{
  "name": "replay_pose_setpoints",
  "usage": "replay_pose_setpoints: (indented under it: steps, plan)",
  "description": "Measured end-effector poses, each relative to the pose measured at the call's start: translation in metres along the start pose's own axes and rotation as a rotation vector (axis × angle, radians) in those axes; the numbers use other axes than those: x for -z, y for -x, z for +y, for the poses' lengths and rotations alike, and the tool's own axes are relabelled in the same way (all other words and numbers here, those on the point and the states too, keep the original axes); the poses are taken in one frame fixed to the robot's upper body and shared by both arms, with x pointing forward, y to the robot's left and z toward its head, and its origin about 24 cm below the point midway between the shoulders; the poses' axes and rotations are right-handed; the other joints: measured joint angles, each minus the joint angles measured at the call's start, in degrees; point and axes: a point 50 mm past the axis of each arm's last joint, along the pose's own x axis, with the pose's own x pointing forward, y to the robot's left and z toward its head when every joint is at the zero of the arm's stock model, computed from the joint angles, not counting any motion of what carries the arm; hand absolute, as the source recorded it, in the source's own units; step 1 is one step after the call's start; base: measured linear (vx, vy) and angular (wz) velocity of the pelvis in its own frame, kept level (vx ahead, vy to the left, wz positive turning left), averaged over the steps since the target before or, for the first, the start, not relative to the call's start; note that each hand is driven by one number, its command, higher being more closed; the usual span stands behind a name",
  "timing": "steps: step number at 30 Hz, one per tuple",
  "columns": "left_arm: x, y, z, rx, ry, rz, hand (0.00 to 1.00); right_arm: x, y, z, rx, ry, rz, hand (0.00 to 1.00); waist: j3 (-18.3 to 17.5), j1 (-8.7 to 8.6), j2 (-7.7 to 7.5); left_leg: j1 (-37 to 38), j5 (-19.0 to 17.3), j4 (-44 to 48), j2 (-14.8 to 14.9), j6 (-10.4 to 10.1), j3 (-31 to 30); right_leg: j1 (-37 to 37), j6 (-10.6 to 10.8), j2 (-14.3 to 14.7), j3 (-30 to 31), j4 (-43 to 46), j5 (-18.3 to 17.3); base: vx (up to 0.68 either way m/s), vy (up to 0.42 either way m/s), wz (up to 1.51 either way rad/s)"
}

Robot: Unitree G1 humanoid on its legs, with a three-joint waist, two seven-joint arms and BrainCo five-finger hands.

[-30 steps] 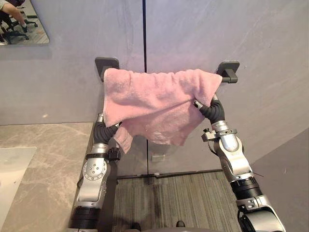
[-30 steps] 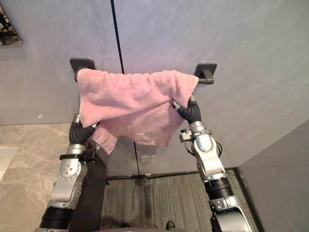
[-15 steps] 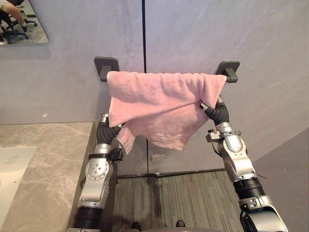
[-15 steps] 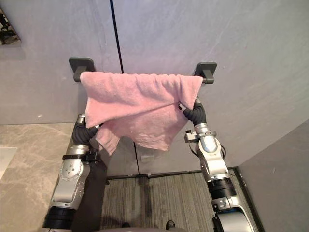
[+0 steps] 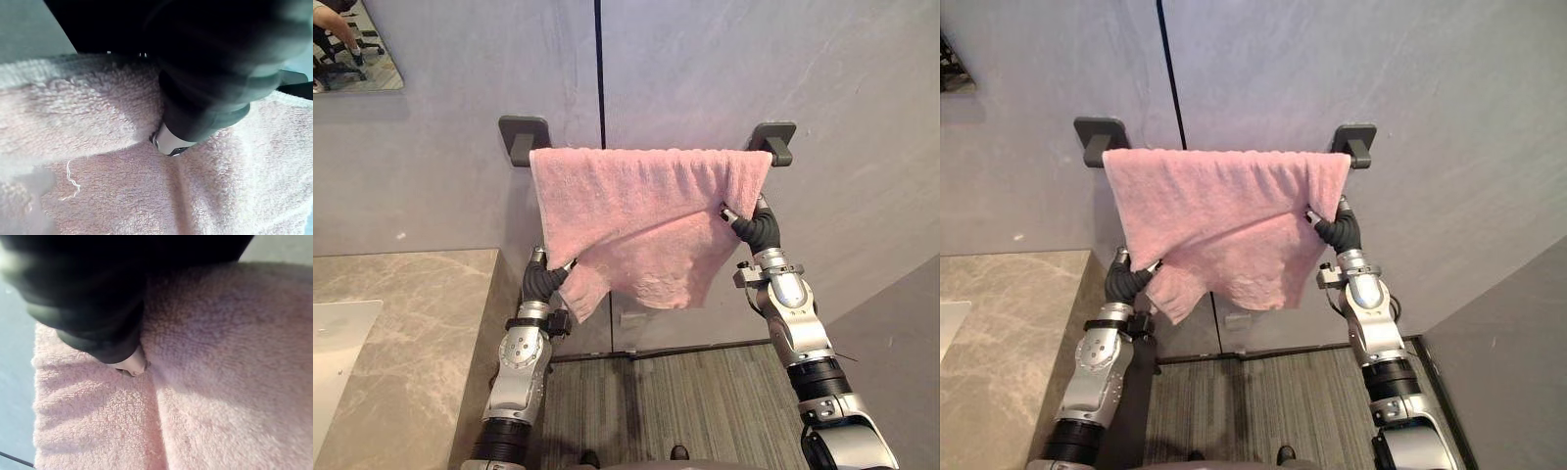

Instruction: Organize washtable

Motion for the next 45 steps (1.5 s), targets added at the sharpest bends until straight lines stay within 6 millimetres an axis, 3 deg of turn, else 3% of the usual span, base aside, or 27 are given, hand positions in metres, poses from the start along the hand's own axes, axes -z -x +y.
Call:
replay_pose_setpoints:
  steps: [8, 9, 13, 20, 26, 40, 45]
  plan:
    - [0.008, 0.002, -0.004, -0.008, 0.033, 0.030, 1.00, 0.002, 0.003, 0.002, -0.005, 0.014, 0.001, 1.00, -0.06, 0.00, 0.16, -0.05, 0.00, 0.00, 0.02, 0.00, -0.08, -0.34, -0.09, 0.00, -0.05, 0.65, -0.36, 0.00, -0.003, 0.00]
    - [0.009, 0.002, -0.005, -0.009, 0.036, 0.034, 0.00, 0.003, 0.004, 0.002, -0.006, 0.020, 0.001, 0.00, -0.16, 0.00, 0.32, -0.05, 0.00, 0.00, 0.03, 0.00, -0.13, -0.32, -0.08, -0.01, -0.10, 0.65, -0.38, 0.00, 0.000, 0.00]
    - [0.014, 0.004, -0.003, -0.029, 0.037, 0.057, 0.00, 0.008, 0.009, 0.001, 0.008, 0.024, 0.021, 0.00, -0.63, 0.02, 1.06, -0.07, 0.00, 0.00, 0.06, 0.00, -0.30, -0.28, -0.10, -0.01, -0.27, 0.65, -0.48, -0.01, -0.016, 0.01]
    - [0.020, 0.011, 0.000, -0.066, 0.034, 0.089, 0.00, 0.022, 0.023, 0.002, 0.034, 0.008, 0.080, 0.00, -0.63, -0.04, 1.01, -0.08, 0.00, 0.00, 0.11, -0.01, -0.34, -0.25, -0.13, 0.01, -0.32, 0.58, -0.51, 0.00, -0.005, 0.00]
    - [0.021, 0.017, 0.000, -0.075, 0.044, 0.098, 0.00, 0.051, 0.054, 0.010, 0.052, -0.016, 0.232, 0.00, -0.61, -0.25, 0.98, -0.14, 0.00, 0.00, 0.13, -0.01, -0.32, -0.22, -0.13, 0.01, -0.30, 0.44, -0.50, -0.01, -0.005, 0.00]
    - [0.031, 0.038, -0.006, -0.119, 0.127, 0.148, 0.00, 0.067, 0.083, 0.023, 0.105, -0.079, 0.310, 0.00, -0.55, -0.08, 0.88, -0.12, -0.05, 0.00, 0.58, -0.06, -0.30, 0.15, -0.14, 0.11, -0.31, -0.14, -0.47, 0.00, 0.000, 0.00]
    - [0.023, 0.043, 0.013, -0.241, 0.151, 0.108, 0.00, 0.059, 0.092, 0.007, 0.228, -0.083, 0.280, 0.00, -0.51, -0.18, 0.91, 0.03, -0.26, 0.00, 0.56, -0.19, -0.38, 0.53, -0.14, 0.17, -0.49, -0.54, -0.46, 0.00, 0.000, 0.00]
